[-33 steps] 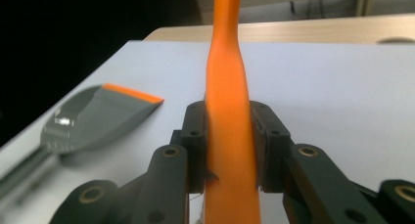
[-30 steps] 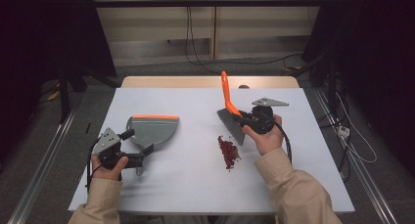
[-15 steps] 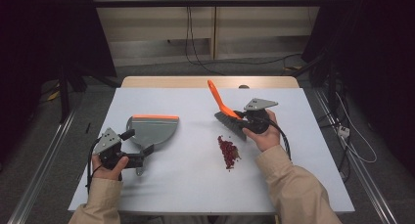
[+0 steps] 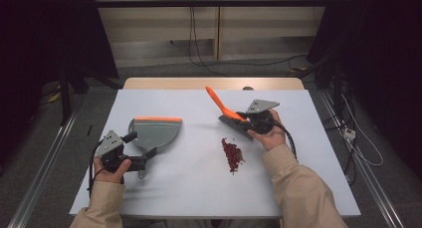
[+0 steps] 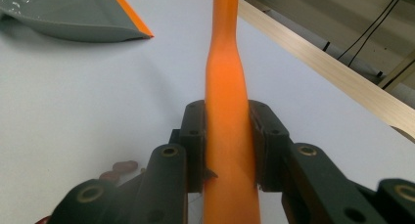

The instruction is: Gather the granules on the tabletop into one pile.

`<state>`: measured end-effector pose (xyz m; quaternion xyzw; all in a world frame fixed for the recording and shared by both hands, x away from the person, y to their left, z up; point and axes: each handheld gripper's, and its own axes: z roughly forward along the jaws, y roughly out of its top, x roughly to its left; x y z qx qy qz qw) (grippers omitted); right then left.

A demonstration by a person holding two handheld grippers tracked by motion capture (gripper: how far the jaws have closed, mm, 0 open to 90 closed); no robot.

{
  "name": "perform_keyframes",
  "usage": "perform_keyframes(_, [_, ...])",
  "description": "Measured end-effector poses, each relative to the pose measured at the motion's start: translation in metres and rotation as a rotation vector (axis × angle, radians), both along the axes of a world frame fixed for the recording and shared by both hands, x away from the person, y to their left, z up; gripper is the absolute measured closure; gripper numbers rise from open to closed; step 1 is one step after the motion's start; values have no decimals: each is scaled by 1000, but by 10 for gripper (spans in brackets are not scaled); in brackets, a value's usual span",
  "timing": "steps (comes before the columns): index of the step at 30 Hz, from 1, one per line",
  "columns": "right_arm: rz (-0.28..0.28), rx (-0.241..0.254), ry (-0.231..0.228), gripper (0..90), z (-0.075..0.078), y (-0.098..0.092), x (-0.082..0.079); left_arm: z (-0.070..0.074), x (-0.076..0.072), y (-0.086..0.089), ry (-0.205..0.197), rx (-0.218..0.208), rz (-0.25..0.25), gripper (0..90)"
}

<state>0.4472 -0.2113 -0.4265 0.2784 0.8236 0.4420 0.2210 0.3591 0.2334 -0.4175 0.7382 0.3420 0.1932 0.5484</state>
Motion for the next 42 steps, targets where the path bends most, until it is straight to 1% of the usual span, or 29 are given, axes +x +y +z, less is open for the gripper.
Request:
perform_keyframes(1, [19, -9, -5, 712, 0, 1, 0, 0, 0, 0, -1, 2, 0, 48])
perform_keyframes(2, [19, -9, -5, 712, 0, 1, 0, 0, 0, 0, -1, 2, 0, 48])
perform_keyframes(3, [59, -41, -10, 713, -1, 5, -1, 0, 0, 0, 0, -3, 1, 48])
perform_keyframes(5, [108, -62, -8, 714, -1, 9, -3, 0, 0, 0, -5, -1, 1, 48])
perform_keyframes(6, [132, -74, -15, 714, -1, 12, -5, 0, 0, 0, -5, -1, 1, 48])
perform_keyframes(9, [181, -114, -35, 714, -1, 16, -10, 0, 0, 0, -6, 0, 1, 48])
perform_keyframes(11, [190, -115, -33, 715, -1, 15, -12, 0, 0, 0, -5, -2, 1, 48])
perform_keyframes(14, [205, -103, -19, 715, 0, 13, -13, 0, 0, 0, -4, -2, 2, 48])
perform_keyframes(15, [218, -102, -16, 715, 0, 13, -14, 0, 0, 1, -4, -2, 2, 48])
perform_keyframes(22, [267, -135, -11, 713, 1, 16, -22, 0, 0, 0, -7, -1, 2, 48])
perform_keyframes(24, [282, -134, -1, 713, 2, 17, -24, 0, 0, 0, -7, -3, 3, 48])
perform_keyframes(27, [304, -134, 1, 713, 3, 17, -28, 0, 0, 1, -7, -2, 2, 48])
perform_keyframes(33, [323, -112, 9, 713, 3, 15, -35, 0, 0, 0, -7, -4, 3, 48])
perform_keyframes(38, [335, -105, 10, 713, 3, 16, -41, 0, 0, 0, -8, -3, 3, 48])
perform_keyframes(42, [331, -100, 8, 714, 3, 16, -43, 0, 0, 0, -8, -3, 5, 48])
